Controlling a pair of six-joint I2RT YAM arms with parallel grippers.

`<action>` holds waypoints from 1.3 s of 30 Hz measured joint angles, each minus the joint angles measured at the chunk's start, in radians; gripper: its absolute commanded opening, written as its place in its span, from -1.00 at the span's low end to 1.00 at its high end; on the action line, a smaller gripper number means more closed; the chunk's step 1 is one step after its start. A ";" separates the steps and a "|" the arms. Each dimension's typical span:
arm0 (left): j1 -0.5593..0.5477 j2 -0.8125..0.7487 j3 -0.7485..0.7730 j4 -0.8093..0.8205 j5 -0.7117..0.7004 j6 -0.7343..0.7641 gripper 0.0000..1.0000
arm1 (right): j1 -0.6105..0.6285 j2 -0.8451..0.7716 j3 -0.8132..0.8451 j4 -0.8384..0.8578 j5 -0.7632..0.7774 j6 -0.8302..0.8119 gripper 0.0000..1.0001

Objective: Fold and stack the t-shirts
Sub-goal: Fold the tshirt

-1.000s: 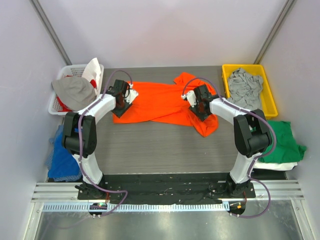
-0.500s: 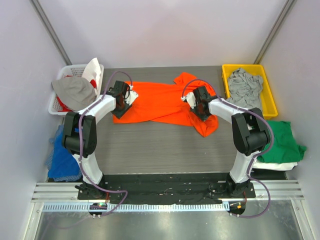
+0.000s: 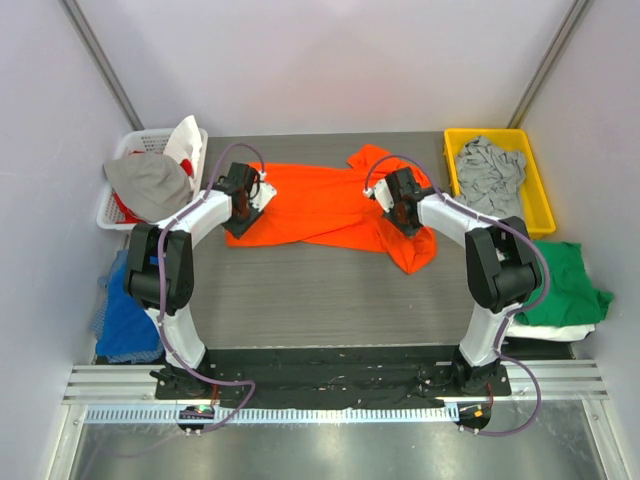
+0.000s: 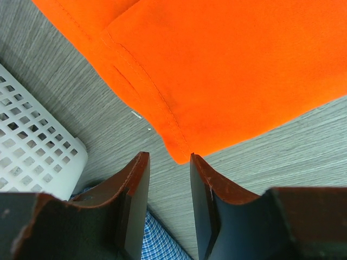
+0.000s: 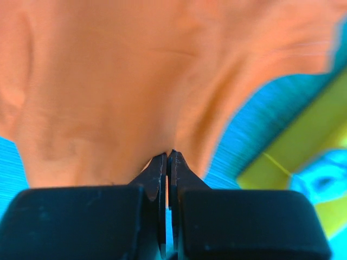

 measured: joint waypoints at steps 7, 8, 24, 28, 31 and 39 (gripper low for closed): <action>0.000 0.000 -0.003 0.001 0.004 -0.001 -0.21 | 0.000 -0.058 0.087 -0.016 0.095 -0.014 -0.98; 0.000 0.000 -0.006 0.002 0.004 -0.001 -0.21 | 0.000 -0.060 0.098 -0.015 0.109 -0.020 -0.98; 0.000 0.000 -0.026 0.016 0.003 0.000 -0.22 | -0.010 0.077 0.209 -0.023 0.220 -0.092 -0.98; 0.000 0.000 -0.026 0.019 0.003 0.000 -0.21 | -0.024 0.136 0.257 -0.022 0.234 -0.112 -0.98; 0.000 0.000 -0.026 0.021 0.003 0.000 -0.22 | -0.032 0.169 0.291 -0.021 0.243 -0.127 -0.98; 0.000 0.000 -0.026 0.022 0.003 0.001 -0.22 | -0.049 0.229 0.349 -0.013 0.275 -0.163 -0.98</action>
